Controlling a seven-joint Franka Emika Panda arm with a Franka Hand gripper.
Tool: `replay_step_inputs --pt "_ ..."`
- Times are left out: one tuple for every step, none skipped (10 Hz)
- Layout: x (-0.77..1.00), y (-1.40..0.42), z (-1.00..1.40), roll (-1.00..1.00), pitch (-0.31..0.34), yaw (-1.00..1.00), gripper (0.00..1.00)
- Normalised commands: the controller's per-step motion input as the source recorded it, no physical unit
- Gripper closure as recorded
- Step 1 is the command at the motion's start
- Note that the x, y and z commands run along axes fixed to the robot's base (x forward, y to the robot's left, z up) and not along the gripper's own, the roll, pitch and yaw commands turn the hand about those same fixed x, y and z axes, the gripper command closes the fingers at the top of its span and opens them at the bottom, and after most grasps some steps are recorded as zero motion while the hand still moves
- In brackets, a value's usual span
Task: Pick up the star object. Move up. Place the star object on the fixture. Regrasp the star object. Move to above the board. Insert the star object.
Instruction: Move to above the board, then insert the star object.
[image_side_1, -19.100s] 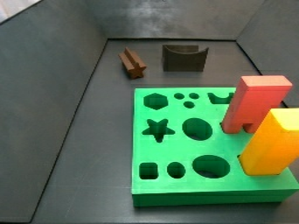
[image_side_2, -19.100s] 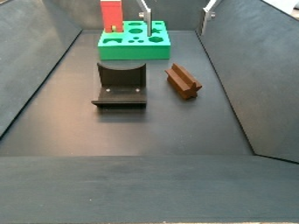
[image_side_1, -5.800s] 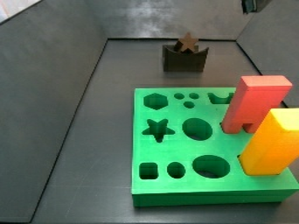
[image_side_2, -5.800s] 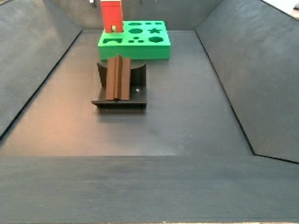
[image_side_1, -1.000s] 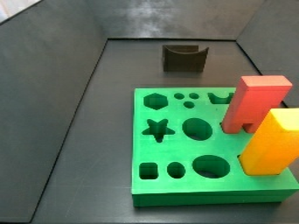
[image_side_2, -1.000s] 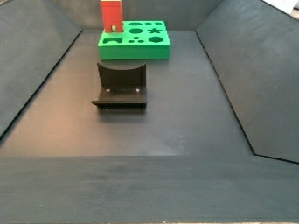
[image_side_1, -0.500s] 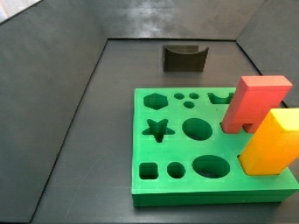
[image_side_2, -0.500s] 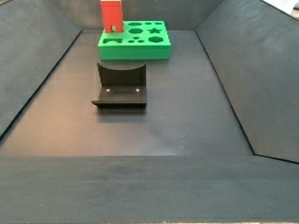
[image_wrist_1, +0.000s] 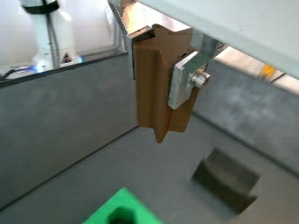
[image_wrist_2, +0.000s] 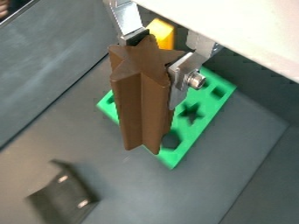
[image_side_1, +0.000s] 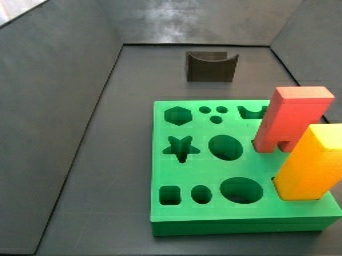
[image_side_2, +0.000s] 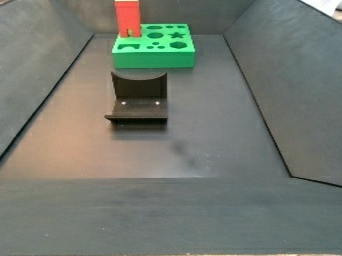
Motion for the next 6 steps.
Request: replay_step_inputs --pt "-0.17 -0.08 0.01 -0.93 -0.095 -0.03 1.00" --pt "-0.13 -0.05 0.02 -0.69 -0.090 -0.02 1.00" --pt "-0.11 -0.03 0.00 -0.47 -0.086 -0.01 1.00" --pt "-0.08 0.00 0.00 -0.26 -0.074 -0.01 1.00" --pt "0.00 0.00 0.00 0.00 0.000 0.00 1.00" --pt "0.00 -0.02 -0.03 0.00 0.000 0.00 1.00"
